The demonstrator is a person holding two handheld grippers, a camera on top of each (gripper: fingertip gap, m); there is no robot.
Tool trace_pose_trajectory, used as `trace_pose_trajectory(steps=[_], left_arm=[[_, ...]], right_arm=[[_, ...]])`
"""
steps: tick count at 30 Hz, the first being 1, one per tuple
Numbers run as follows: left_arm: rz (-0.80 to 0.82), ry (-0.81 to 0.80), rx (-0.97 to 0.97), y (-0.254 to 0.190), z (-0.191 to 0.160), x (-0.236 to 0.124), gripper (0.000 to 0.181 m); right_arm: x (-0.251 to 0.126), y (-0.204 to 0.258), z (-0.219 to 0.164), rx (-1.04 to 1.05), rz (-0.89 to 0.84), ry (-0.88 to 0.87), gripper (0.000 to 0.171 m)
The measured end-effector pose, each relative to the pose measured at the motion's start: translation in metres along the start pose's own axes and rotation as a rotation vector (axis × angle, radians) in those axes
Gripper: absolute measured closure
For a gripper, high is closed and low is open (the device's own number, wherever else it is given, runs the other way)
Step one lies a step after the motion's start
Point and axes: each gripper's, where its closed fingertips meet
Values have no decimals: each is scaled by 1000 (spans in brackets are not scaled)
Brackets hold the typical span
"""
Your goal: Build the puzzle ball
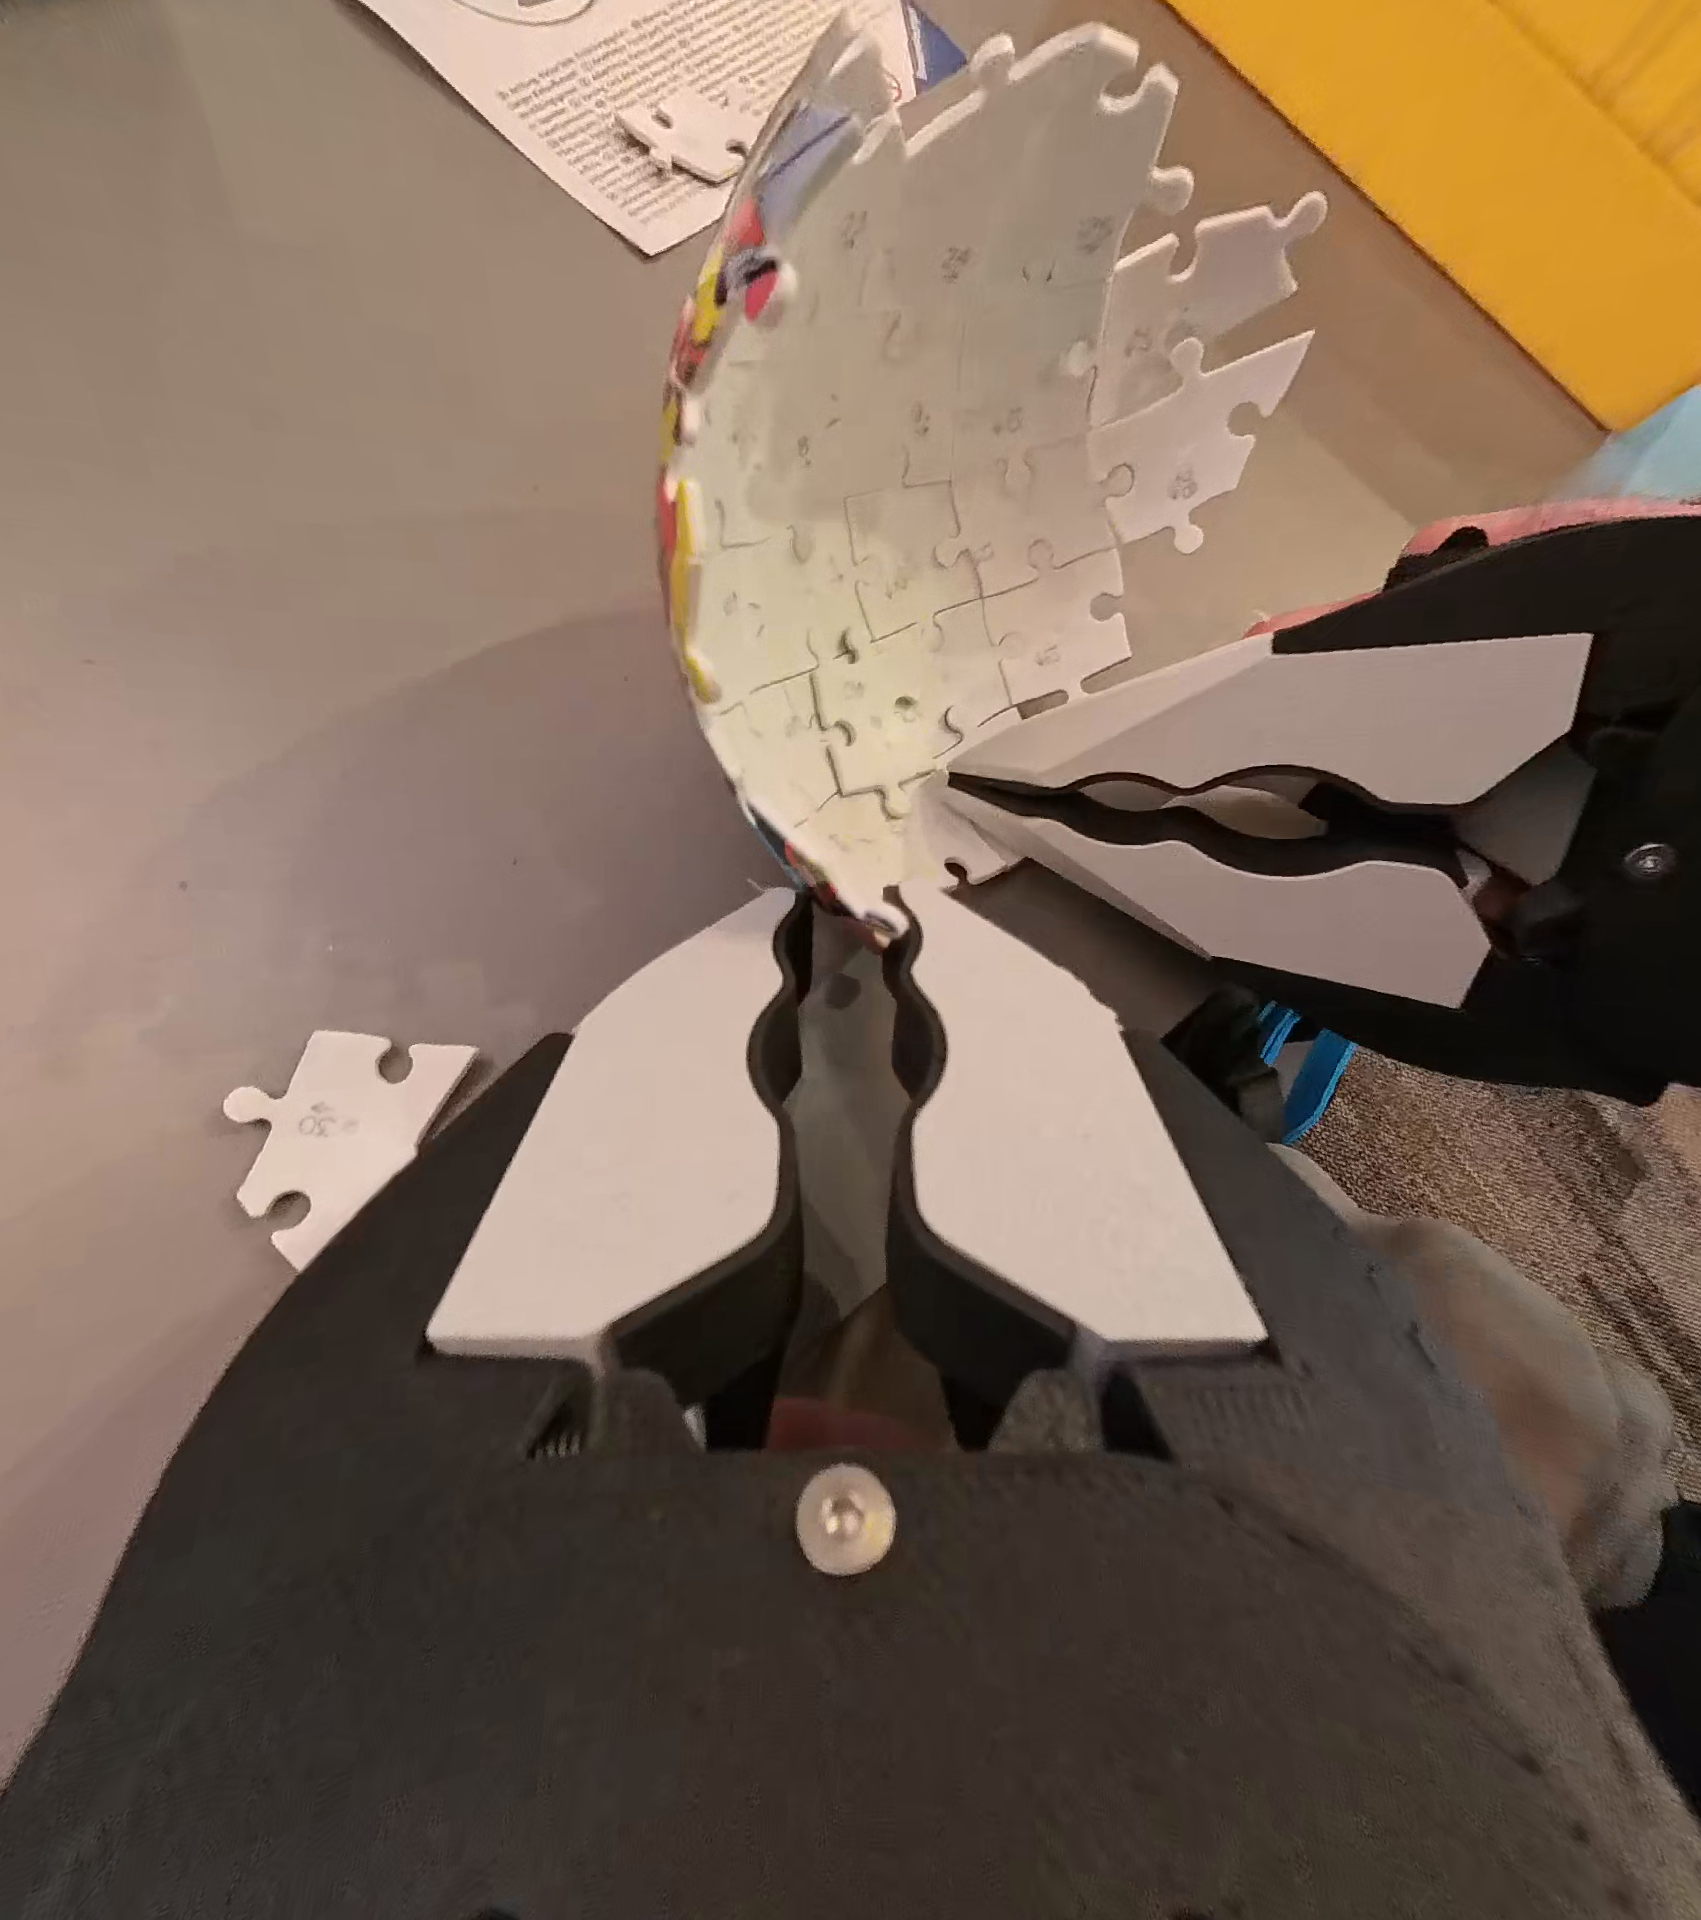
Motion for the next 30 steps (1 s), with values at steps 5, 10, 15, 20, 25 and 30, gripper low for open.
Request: trace_pose_trajectory(steps=[5,10,15,20,25,30], left_arm=[[11,-11,1,0,0,0,169],[15,-26,-19,1,0,0,170],[21,-38,-9,1,1,0,171],[30,-50,-11,1,3,0,173],[28,-47,-14,1,2,1,172],[34,-57,-14,1,3,0,173]], right_arm=[[0,0,0,19,-5,-5,171],[1,-2,0,68,24,-1,171],[1,-9,-5,146,1,32,171],[1,-7,-9,169,19,56,171],[0,-5,-9,221,38,46,171],[-6,-14,-10,273,15,37,171]])
Point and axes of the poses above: each gripper's, where its closed fingertips meet, x out along the fingers, z out of its top, y = z × x across the jaws, and after that the axes turned 13 degrees about -x, right-handed
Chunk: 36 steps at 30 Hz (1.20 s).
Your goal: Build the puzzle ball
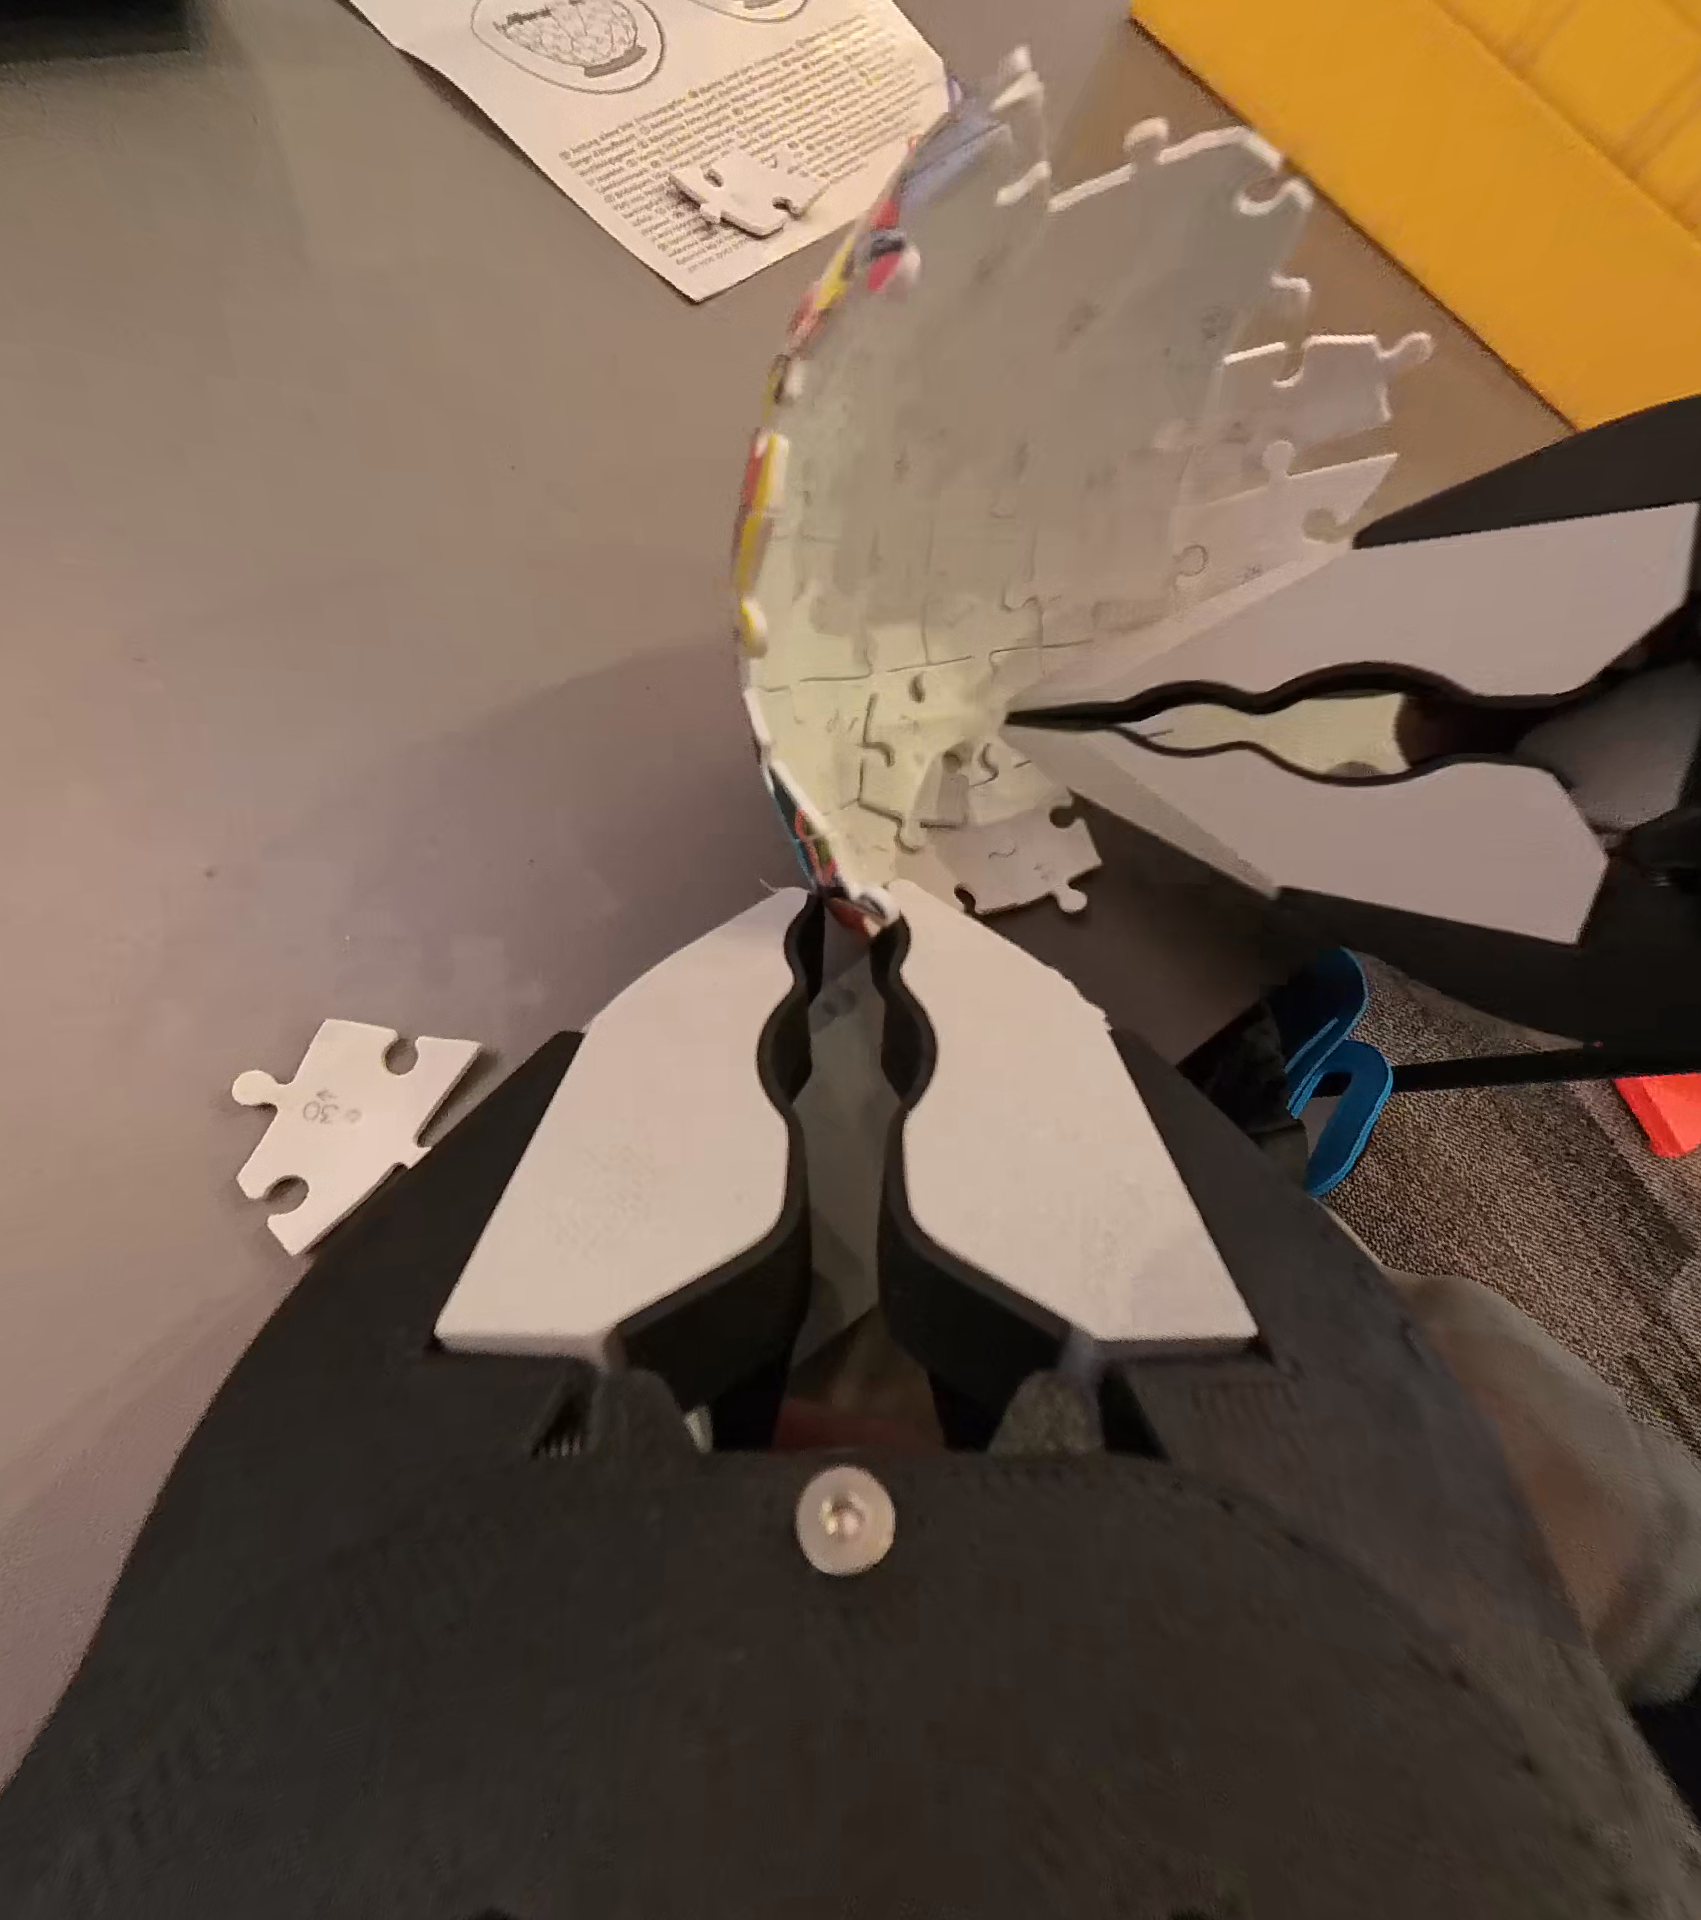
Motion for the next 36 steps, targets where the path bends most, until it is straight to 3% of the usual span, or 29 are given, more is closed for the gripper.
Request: trace_pose_trajectory(steps=[12,21,22,23,25,32,36], left_arm=[[-1,-11,15,-5,1,-1,173],[3,-23,3,-6,2,-2,174],[0,-23,1,-7,2,-2,174],[-1,-24,2,-8,3,-2,174],[-4,-27,8,-9,3,-2,174],[-7,-26,-10,-7,2,-1,174],[-8,-30,-16,-7,3,0,174]], right_arm=[[-2,10,-8,-59,33,59,171],[-9,1,-1,68,40,25,171],[-9,2,0,68,47,27,170],[-9,4,2,63,63,33,156],[-7,8,3,40,79,45,146],[-2,7,1,111,131,97,141],[0,11,3,132,182,89,149]])
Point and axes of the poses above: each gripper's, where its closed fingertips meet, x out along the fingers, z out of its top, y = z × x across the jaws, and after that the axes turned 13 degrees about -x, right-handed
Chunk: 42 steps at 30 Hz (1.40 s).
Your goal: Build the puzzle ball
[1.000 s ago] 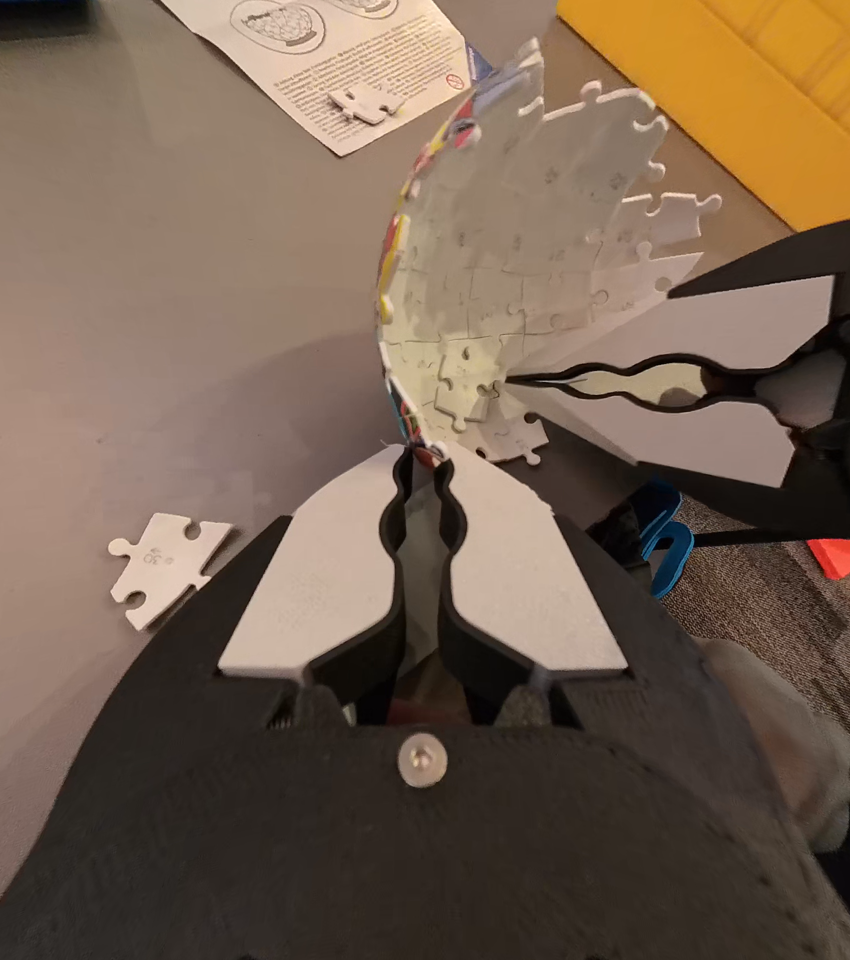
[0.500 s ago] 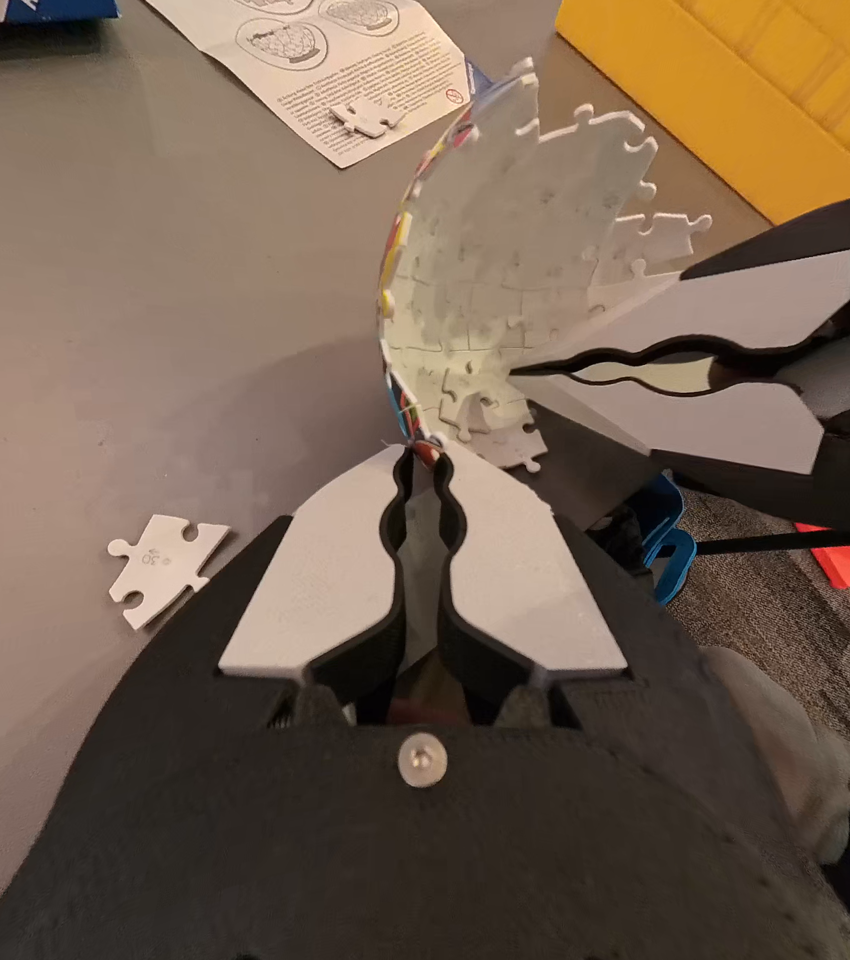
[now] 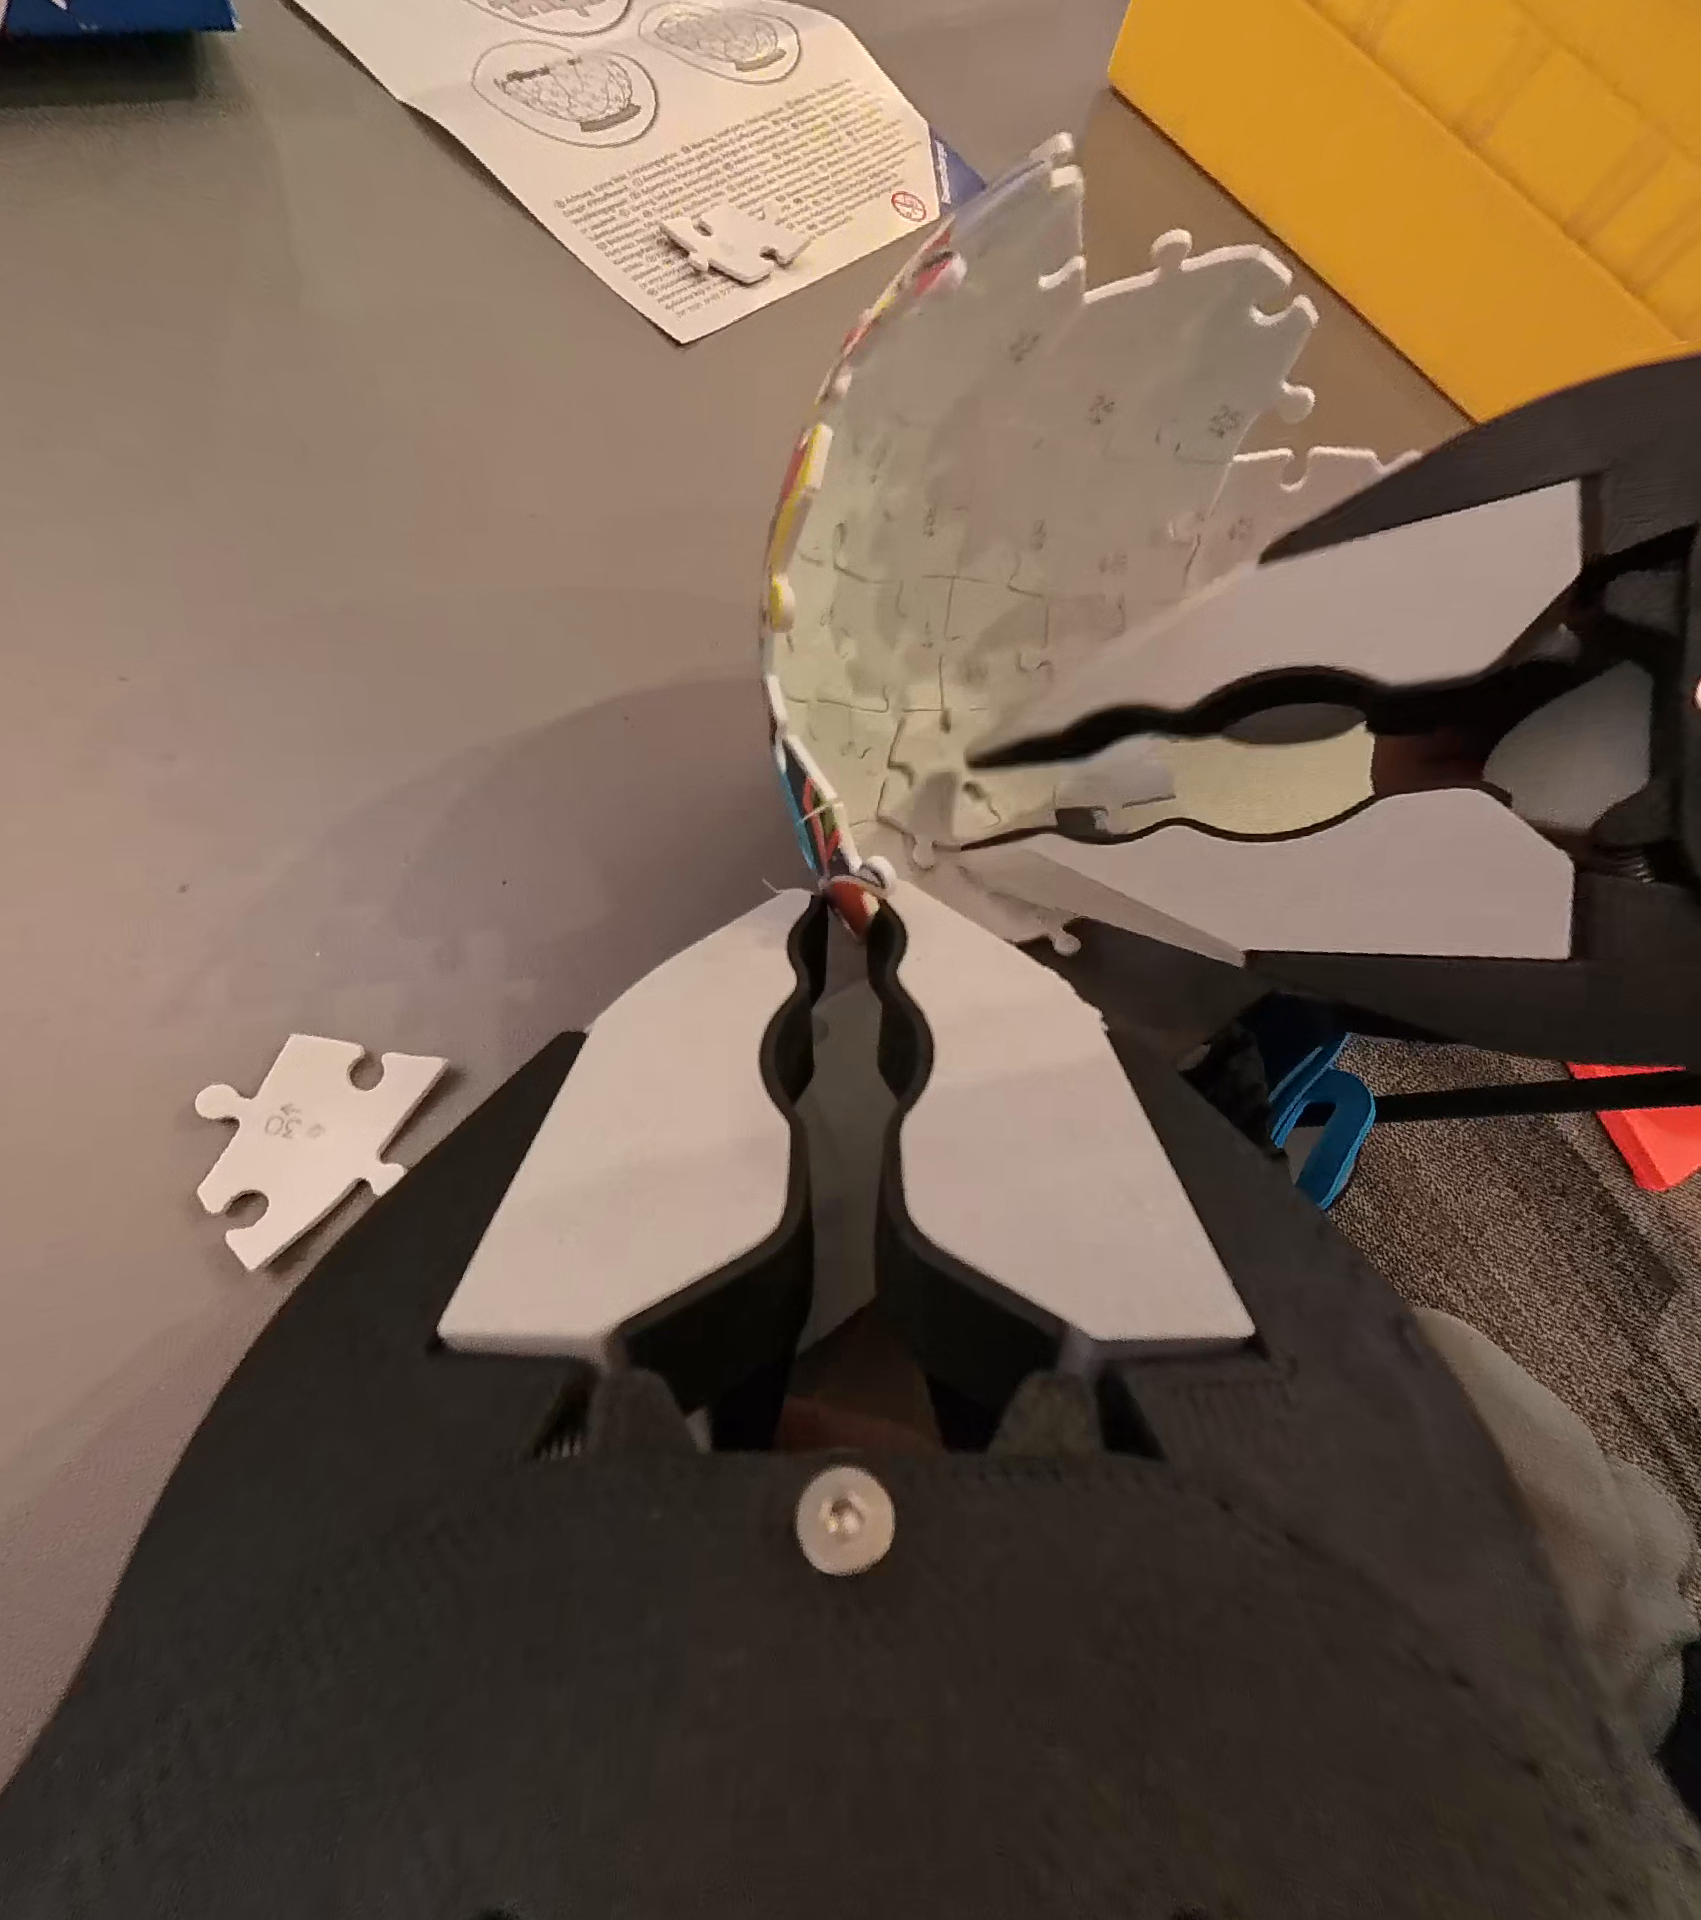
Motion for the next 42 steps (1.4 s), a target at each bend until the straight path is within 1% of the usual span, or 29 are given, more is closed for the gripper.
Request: trace_pose_trajectory(steps=[1,4,9,11,14,16,18,19,22,24,26,27,32,35,36,39,42], left_arm=[[-1,-1,-5,0,0,0,174],[5,-12,-12,2,3,2,175],[16,-28,-19,5,9,4,176],[21,-36,-25,7,11,5,177],[24,-42,-31,8,14,7,177],[26,-49,-28,8,15,8,177],[26,-54,-25,7,17,9,177],[26,-55,-25,7,18,9,177],[30,-62,-14,7,20,10,178],[30,-62,-16,6,20,11,178],[30,-64,-16,6,20,12,178],[28,-64,-20,6,20,12,178],[25,-67,-20,5,21,13,178],[27,-72,-18,5,21,13,178],[27,-74,-18,5,22,13,178],[23,-82,-16,2,23,13,178],[22,-89,-3,0,24,12,178]], right_arm=[[1,2,0,-6,14,7,159],[0,7,-2,-25,55,23,170],[-9,13,-8,-137,109,64,171],[-15,15,-4,-170,115,37,171],[-20,17,4,-207,73,-12,171],[-21,15,5,-199,23,-14,165],[-16,11,4,-174,-25,4,150],[-12,11,5,-161,-35,9,148],[-3,10,7,-121,-58,22,153],[-3,11,4,-65,-11,56,157],[-5,13,2,-59,31,78,155],[-6,16,1,-51,53,73,159],[-12,22,-6,-38,126,99,151],[-17,6,-1,24,63,83,147],[-16,2,0,45,39,81,141],[-10,-4,-3,92,-30,101,134],[-5,-7,-1,218,-18,84,123]])
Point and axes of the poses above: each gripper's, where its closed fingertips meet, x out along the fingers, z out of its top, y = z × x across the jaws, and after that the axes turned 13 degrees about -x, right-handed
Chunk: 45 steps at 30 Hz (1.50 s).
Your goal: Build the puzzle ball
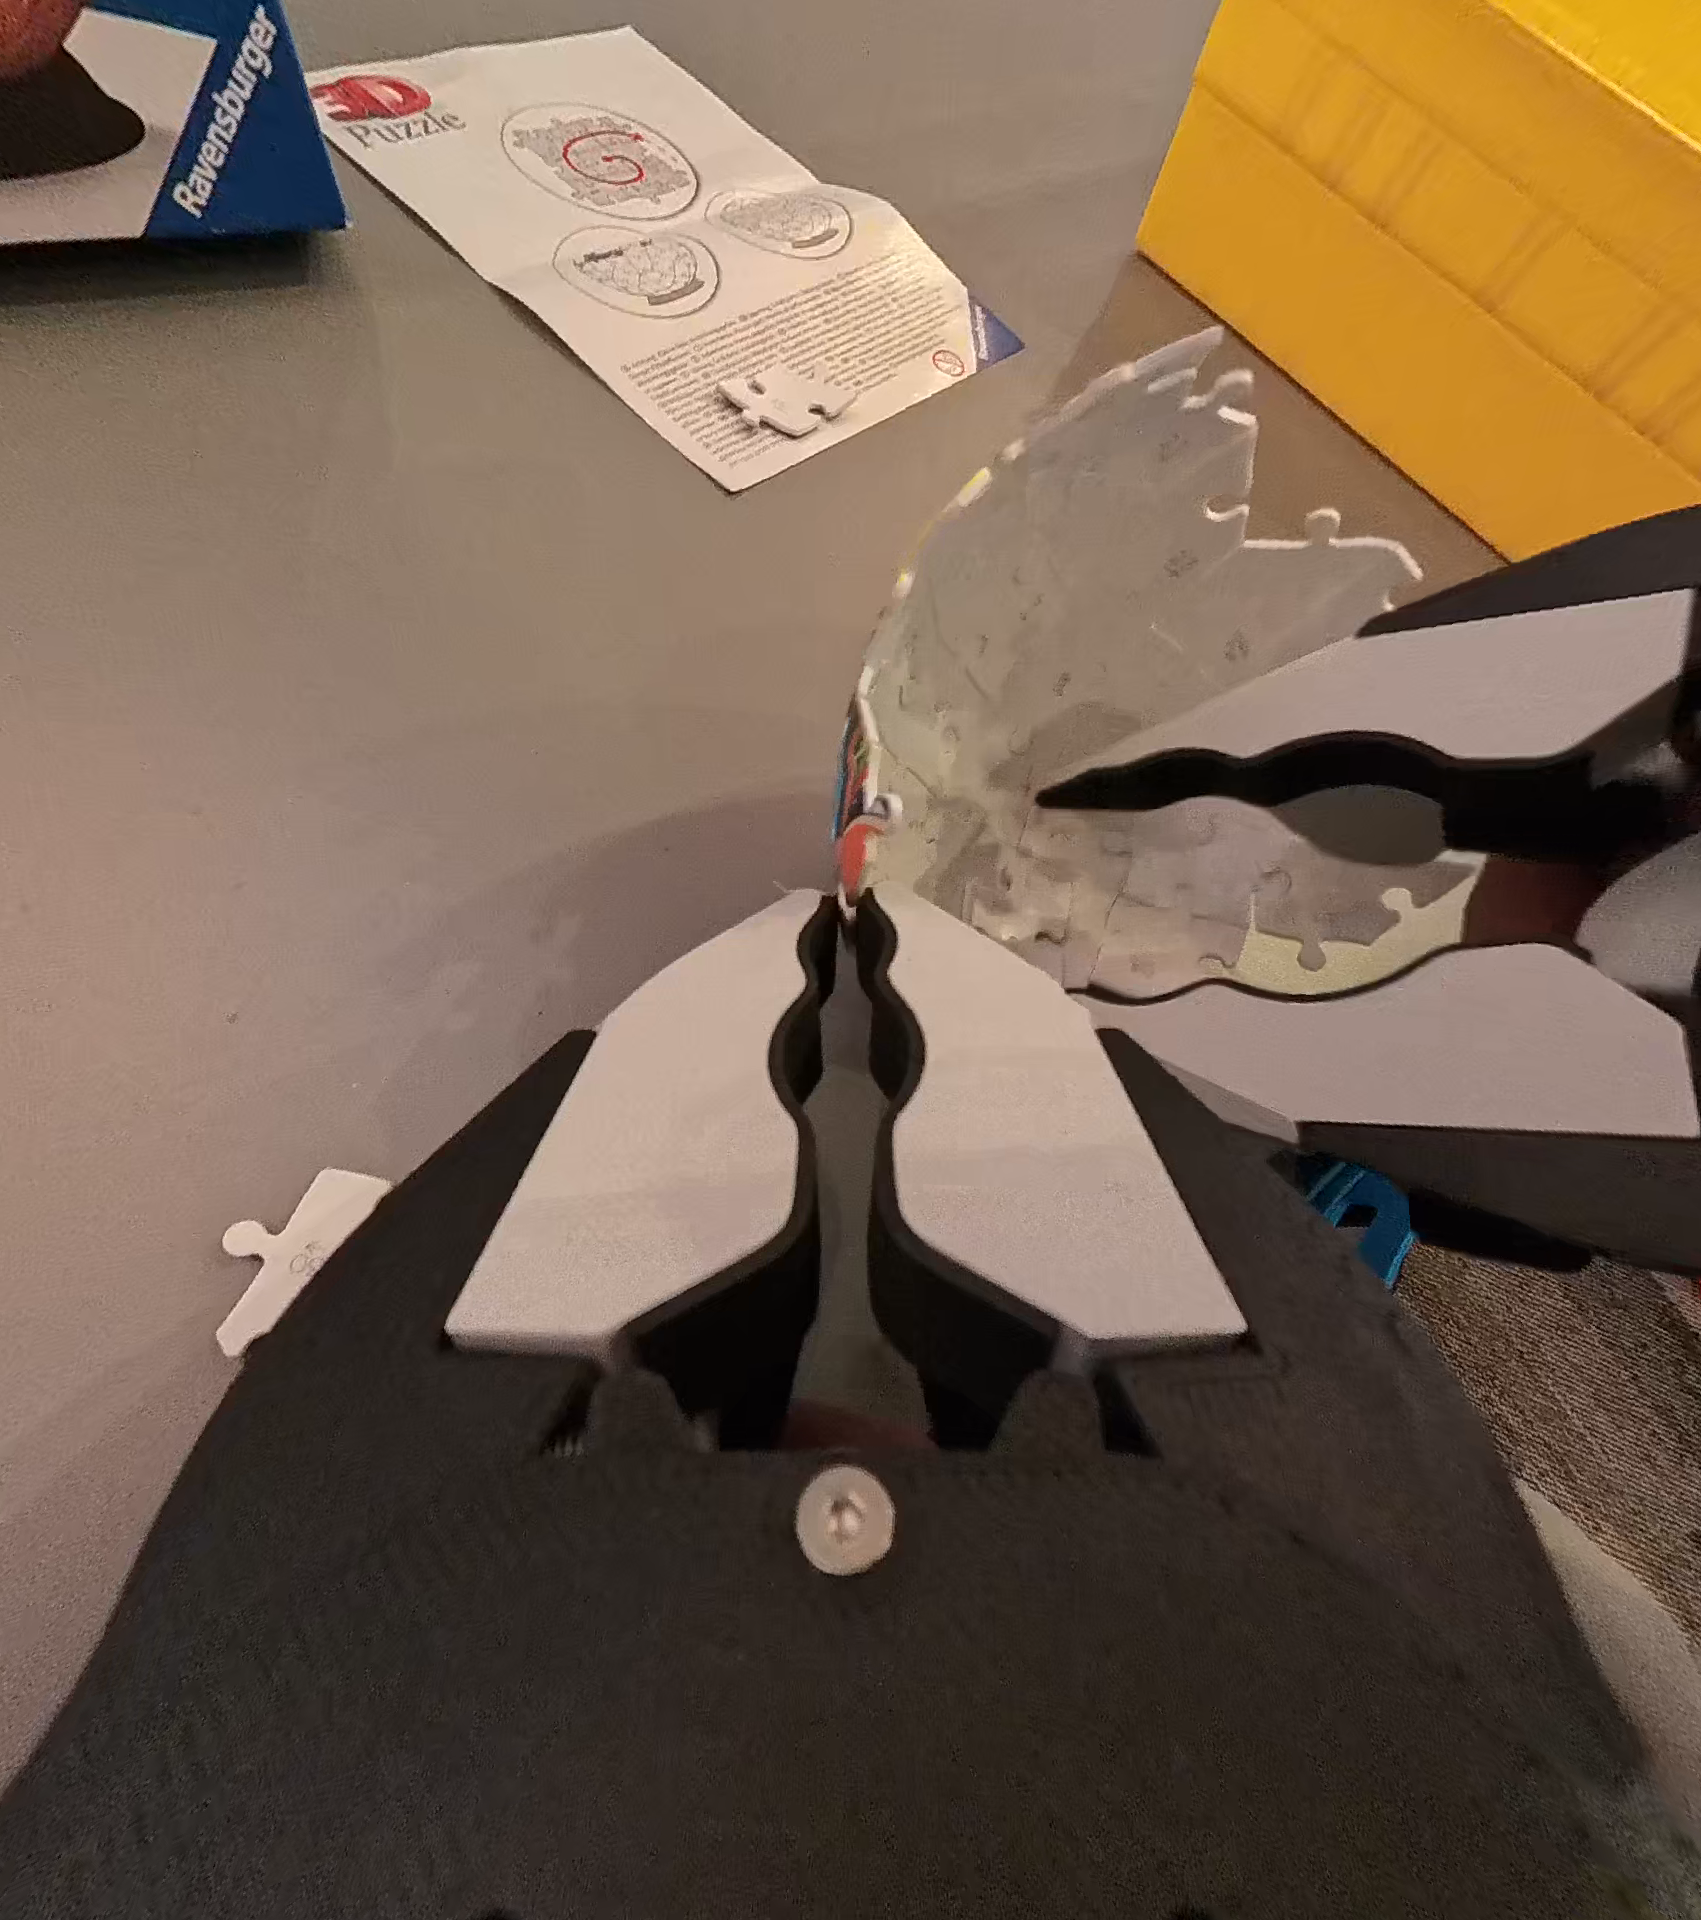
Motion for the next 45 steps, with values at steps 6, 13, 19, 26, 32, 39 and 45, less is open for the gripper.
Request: trace_pose_trajectory(steps=[6,13,19,26,32,39,45], left_arm=[[0,-9,-3,0,2,0,178],[-6,-11,-12,-1,2,1,179],[-5,-18,-15,0,3,2,179],[0,-15,-21,1,3,4,179],[1,-19,-12,0,3,4,179],[-3,-21,-9,-1,4,6,179],[6,-23,-12,3,9,7,179]], right_arm=[[1,16,3,192,180,-27,125],[-4,28,3,202,320,-6,119],[-11,40,-3,93,360,13,133],[-13,31,4,117,313,8,113],[-8,44,6,132,368,2,113],[-11,42,0,73,333,1,141],[-13,41,1,17,326,-19,141]])
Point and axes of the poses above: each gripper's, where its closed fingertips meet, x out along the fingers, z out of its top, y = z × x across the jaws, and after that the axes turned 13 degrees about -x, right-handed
